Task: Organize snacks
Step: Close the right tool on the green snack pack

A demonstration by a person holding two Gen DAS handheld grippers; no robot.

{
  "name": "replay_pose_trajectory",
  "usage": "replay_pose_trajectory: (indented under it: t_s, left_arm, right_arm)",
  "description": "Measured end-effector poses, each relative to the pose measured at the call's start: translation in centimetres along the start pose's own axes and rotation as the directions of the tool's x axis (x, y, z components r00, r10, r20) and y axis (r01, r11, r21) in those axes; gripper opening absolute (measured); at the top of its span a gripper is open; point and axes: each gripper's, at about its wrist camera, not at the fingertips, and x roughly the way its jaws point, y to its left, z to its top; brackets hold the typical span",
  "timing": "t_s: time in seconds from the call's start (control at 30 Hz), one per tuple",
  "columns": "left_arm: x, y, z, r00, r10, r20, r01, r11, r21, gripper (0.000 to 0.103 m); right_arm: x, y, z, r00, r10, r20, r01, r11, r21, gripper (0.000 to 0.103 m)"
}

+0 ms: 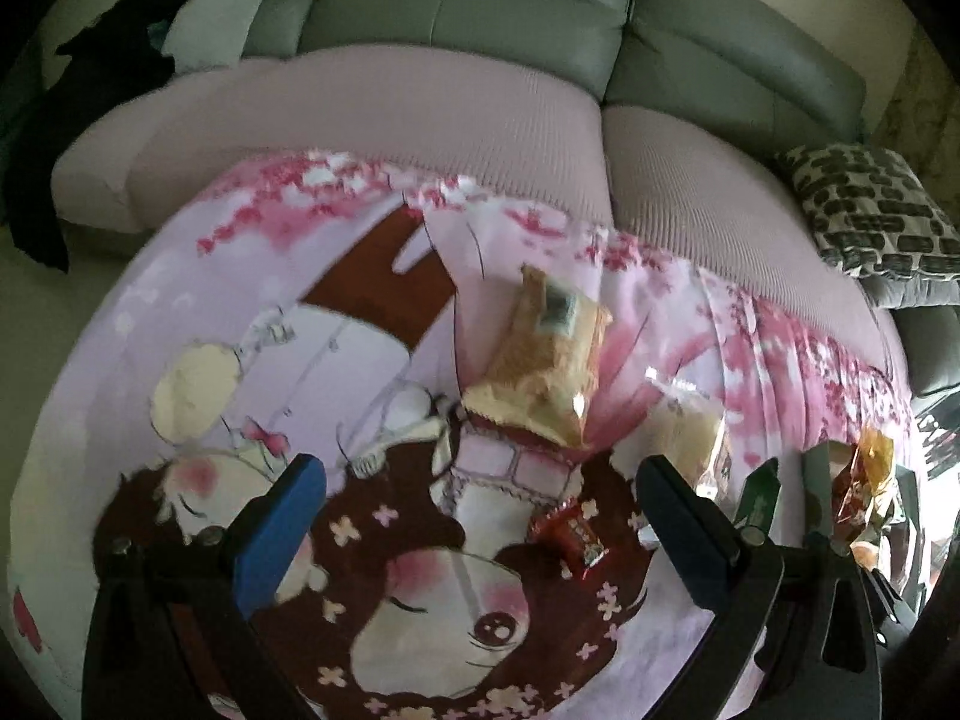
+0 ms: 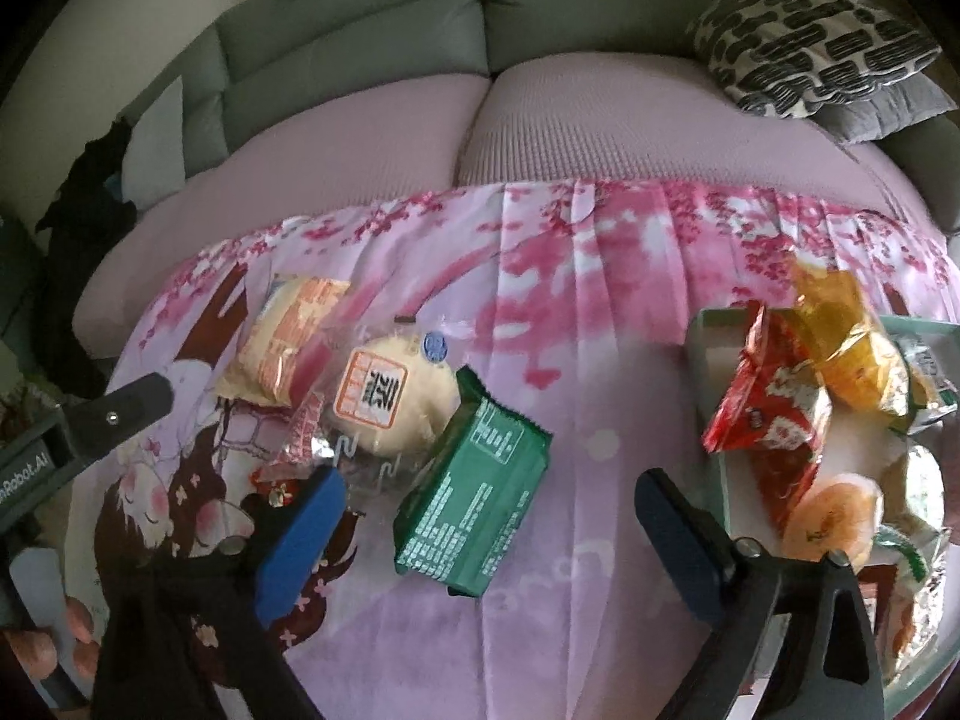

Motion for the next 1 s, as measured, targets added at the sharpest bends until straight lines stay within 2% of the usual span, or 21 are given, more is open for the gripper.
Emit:
replay_pose_trajectory:
  t_s: [0.27, 0.6, 0.7, 0.77, 0.87, 0.93, 1.0]
  left_arm:
    - [1.9, 0.4, -1.0, 0.997, -0.007, -0.073, 0.003, 0.999, -0.051, 0.103]
    - [2.9, -0.4, -1.5, 0.993, 0.005, -0.118, -0.009, 0.999, -0.039, 0.103]
    - [3.0, -0.5, -1.7, 0.993, 0.008, -0.122, -0.012, 0.999, -0.035, 0.103]
    - [3.1, -0.7, -1.9, 0.992, 0.009, -0.126, -0.013, 1.0, -0.028, 0.103]
    - [3.2, -1.0, -2.1, 0.991, 0.016, -0.131, -0.018, 1.0, -0.013, 0.103]
    - [3.2, -1.2, -2.3, 0.99, 0.021, -0.136, -0.022, 1.0, 0.001, 0.103]
    - [3.4, -1.5, -2.4, 0.99, 0.029, -0.141, -0.027, 0.999, 0.016, 0.103]
  right_arm:
    - [1.9, -0.7, -0.4, 0.998, 0.023, -0.052, -0.022, 0.999, 0.026, 0.087]
    - [2.3, -0.5, -0.4, 1.0, 0.006, -0.031, -0.006, 1.0, 0.013, 0.087]
    - [1.9, -0.5, -0.5, 1.0, 0.003, -0.017, -0.003, 1.0, 0.004, 0.08]
    - [1.8, -0.5, -0.5, 1.0, 0.008, -0.014, -0.008, 1.0, 0.002, 0.064]
    - [1.6, -0.8, -0.6, 1.0, -0.015, -0.013, 0.014, 1.0, -0.009, 0.049]
    - [1.5, -1.1, -0.7, 1.0, -0.028, -0.014, 0.027, 1.0, -0.015, 0.044]
    - [1.4, -1.5, -0.7, 1.0, -0.014, -0.016, 0.014, 1.0, -0.009, 0.044]
